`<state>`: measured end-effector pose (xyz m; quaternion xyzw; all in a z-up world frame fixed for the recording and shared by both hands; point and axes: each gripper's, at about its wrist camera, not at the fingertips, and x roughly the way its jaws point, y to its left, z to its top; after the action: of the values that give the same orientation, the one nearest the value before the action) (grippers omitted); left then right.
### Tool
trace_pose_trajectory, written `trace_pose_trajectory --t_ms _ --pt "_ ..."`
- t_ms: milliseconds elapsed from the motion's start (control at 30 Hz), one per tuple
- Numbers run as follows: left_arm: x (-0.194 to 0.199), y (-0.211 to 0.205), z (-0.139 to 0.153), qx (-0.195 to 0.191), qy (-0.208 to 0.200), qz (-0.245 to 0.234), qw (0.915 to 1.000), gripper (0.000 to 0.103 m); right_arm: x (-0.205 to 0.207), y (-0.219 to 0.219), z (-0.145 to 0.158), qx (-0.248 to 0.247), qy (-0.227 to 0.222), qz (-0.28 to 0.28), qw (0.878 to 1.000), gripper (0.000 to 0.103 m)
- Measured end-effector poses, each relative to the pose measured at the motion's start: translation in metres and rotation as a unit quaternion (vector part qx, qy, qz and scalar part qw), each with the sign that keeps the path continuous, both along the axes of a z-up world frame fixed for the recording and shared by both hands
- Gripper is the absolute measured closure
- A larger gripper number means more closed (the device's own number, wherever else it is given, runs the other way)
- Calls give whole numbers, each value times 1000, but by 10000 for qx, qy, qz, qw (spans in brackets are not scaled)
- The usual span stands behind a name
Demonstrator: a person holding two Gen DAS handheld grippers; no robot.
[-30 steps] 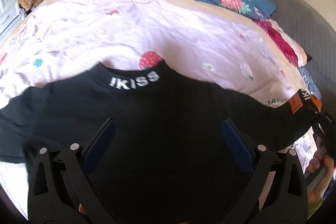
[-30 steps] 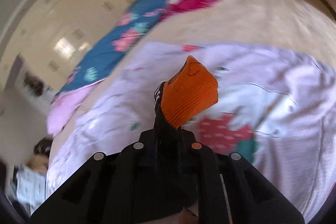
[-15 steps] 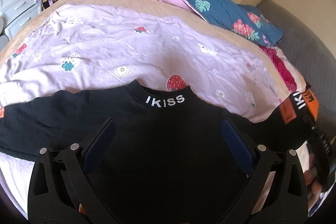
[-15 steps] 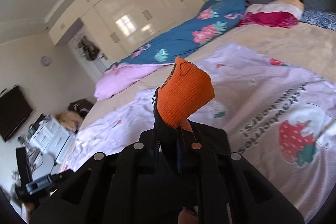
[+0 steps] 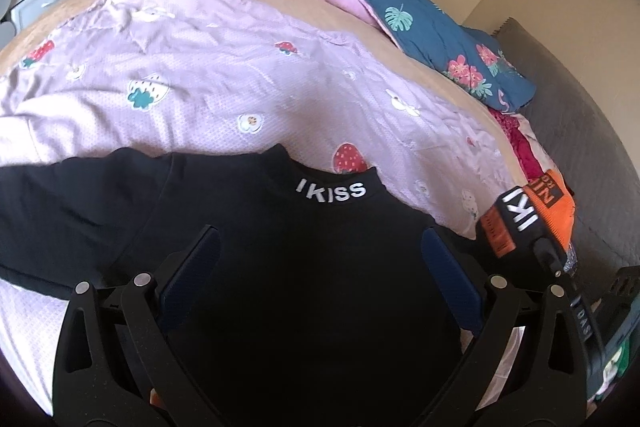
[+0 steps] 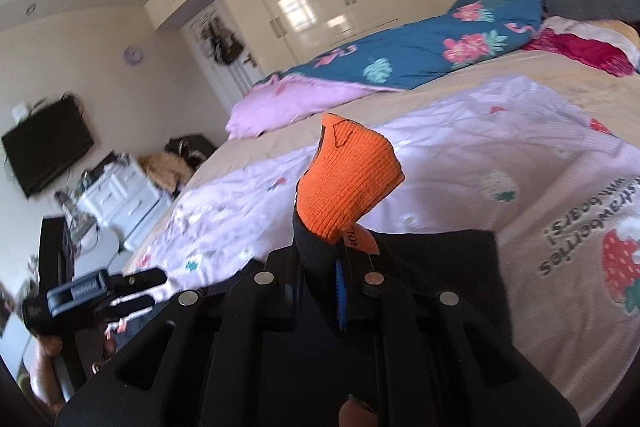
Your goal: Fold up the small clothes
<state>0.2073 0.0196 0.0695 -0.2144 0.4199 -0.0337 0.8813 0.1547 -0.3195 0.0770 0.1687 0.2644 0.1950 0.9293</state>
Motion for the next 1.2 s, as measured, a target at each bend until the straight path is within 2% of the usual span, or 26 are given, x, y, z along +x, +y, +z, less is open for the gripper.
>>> trace_pose_trajectory --t_ms 200,433,633,700,867,1000,1067,1100,1133,1200 --pt "-1 18 -14 -253 78 82 9996 9 4 36 -18 -274 120 384 9988 91" --pt "2 35 -40 -947 268 66 9951 9 11 68 -41 -455 378 716 9957 91" --pt "6 43 -62 -1310 462 107 9902 9 18 89 -69 -542 890 1101 9884 89" --pt "6 45 -68 -1322 504 131 9898 9 18 96 -75 -573 1087 1291 9840 83" --pt "6 44 -84 -1429 640 95 9876 9 14 96 -70 -324 1144 1685 9785 56" --pt "5 34 -92 -1486 705 -23 9864 9 13 85 -59 -206 1019 1620 9813 56" --pt "4 23 -96 -1405 715 -175 9873 15 16 74 -58 -194 1016 1413 9845 56" --pt "4 16 -98 -1353 741 -273 9877 23 19 67 -58 -183 1038 1307 9858 56" --pt "5 12 -100 -1327 762 -342 9876 38 22 59 -58 -178 1064 1173 9872 55" --pt "6 0 -106 -1208 843 -485 9879 53 25 49 -59 -157 1101 1002 9887 55"
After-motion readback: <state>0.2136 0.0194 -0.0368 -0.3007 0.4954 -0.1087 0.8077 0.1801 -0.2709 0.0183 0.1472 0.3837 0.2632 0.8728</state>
